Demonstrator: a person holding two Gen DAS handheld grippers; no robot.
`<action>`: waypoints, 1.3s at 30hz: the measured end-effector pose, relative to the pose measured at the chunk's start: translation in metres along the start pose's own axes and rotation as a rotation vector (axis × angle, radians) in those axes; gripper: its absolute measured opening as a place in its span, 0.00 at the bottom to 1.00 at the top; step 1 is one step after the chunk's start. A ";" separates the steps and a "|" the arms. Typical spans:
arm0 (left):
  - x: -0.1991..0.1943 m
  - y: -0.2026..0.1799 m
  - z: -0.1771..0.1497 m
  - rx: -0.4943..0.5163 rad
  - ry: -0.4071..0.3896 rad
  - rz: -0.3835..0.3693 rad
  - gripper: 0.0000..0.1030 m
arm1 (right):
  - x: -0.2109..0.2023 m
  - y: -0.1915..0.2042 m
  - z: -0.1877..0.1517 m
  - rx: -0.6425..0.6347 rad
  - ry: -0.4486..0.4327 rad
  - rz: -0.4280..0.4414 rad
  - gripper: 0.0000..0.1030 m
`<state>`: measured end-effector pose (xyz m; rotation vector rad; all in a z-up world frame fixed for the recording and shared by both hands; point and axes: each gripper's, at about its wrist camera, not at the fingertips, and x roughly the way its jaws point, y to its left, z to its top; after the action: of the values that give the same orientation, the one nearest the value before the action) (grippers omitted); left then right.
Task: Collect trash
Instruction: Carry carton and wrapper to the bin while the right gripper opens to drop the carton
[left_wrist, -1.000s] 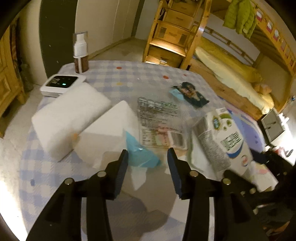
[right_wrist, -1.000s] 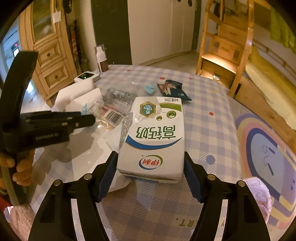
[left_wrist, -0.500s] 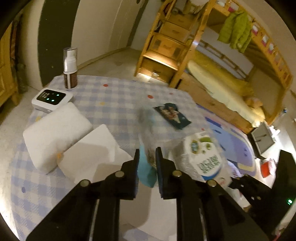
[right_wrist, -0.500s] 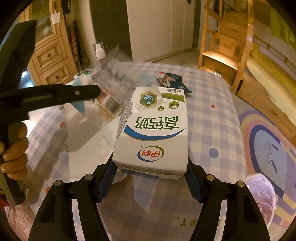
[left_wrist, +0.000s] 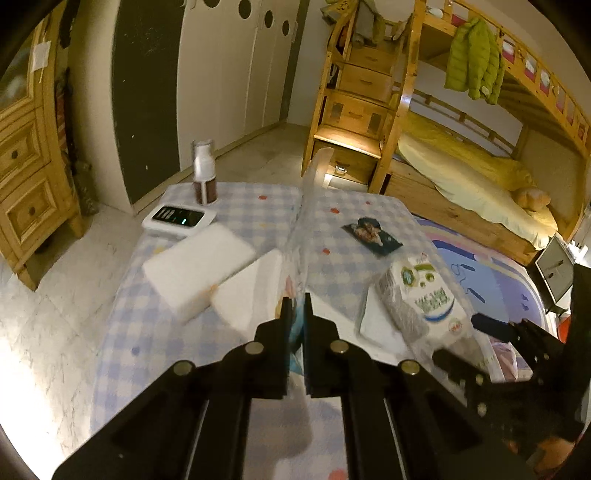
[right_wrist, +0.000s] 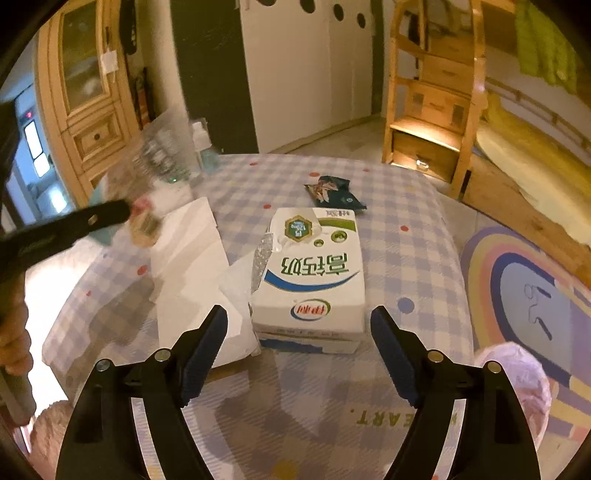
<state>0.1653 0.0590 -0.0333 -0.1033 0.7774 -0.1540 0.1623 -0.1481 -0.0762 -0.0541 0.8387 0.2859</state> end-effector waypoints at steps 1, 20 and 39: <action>-0.003 0.002 -0.004 -0.002 0.005 -0.001 0.03 | 0.001 0.000 -0.001 0.007 0.001 0.000 0.77; -0.051 -0.069 -0.018 0.087 -0.022 -0.159 0.03 | -0.107 -0.033 -0.015 0.150 -0.162 -0.049 0.64; 0.014 -0.284 -0.058 0.428 0.123 -0.442 0.03 | -0.160 -0.180 -0.127 0.442 -0.077 -0.365 0.64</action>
<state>0.1056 -0.2246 -0.0418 0.1445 0.8202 -0.7470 0.0179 -0.3778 -0.0545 0.2146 0.7834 -0.2422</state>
